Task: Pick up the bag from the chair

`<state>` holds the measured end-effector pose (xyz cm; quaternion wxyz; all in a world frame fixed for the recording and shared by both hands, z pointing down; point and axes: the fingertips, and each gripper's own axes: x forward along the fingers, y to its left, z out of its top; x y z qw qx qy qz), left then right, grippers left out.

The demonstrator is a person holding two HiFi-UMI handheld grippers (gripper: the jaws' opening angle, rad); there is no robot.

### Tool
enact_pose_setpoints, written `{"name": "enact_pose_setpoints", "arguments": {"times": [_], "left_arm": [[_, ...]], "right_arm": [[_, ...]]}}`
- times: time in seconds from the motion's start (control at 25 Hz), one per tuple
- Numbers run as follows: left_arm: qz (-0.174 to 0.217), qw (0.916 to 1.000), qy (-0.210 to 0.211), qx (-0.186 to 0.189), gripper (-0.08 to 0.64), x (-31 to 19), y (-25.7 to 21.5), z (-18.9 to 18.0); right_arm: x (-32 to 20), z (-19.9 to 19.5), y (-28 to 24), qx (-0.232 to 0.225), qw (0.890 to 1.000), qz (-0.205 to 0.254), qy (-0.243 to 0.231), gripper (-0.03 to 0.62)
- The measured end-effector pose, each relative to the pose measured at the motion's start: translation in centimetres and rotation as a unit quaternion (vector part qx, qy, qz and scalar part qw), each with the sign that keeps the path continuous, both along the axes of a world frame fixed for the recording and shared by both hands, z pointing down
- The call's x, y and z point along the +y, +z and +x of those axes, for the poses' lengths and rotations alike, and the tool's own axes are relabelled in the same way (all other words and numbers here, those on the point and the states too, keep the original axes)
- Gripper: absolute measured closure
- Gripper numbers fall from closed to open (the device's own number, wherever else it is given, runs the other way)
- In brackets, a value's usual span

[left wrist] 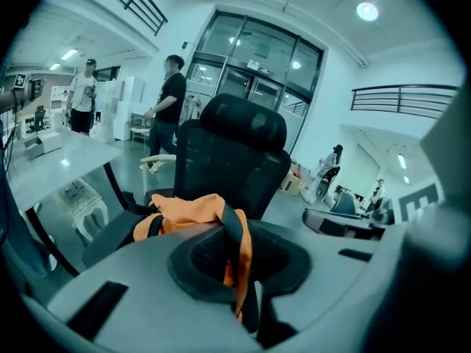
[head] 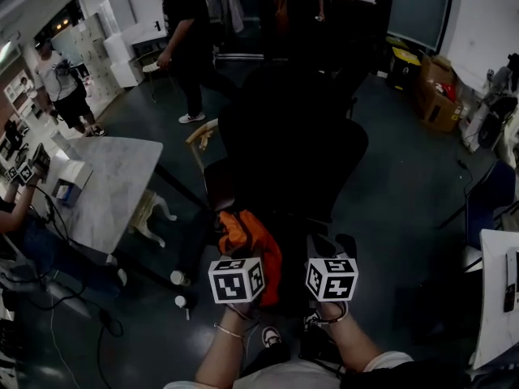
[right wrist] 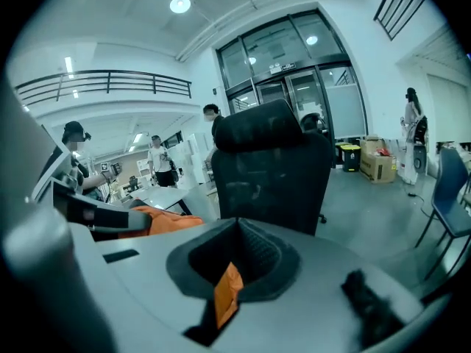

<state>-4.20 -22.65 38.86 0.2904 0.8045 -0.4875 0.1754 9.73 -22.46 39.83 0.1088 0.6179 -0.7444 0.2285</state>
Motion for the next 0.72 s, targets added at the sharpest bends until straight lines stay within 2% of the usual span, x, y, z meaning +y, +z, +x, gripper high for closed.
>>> {"name": "enact_pose_setpoints", "arguments": {"times": [0.2,0.4,0.52,0.72], "left_arm": [[0.021,0.9997,0.012,0.003,0.514,1.6,-3.5,0.1],[0.042,0.9991,0.002,-0.002,0.514,2.7,-5.8,-0.8],[0.049,0.9986,-0.018,-0.007,0.514,4.0,-6.4,-1.3],[0.047,0.9957,-0.079,-0.01,0.514,6.5,-6.5,-2.1]], "right_arm": [[0.7,-0.5,-3.2,0.002,1.0,0.022,-0.006,0.56],[0.5,-2.8,-5.3,-0.003,0.999,0.038,-0.038,0.56],[0.7,-4.2,-6.0,-0.005,0.996,0.045,-0.072,0.56],[2.0,-5.4,-5.9,-0.014,0.99,0.041,-0.134,0.56]]}}
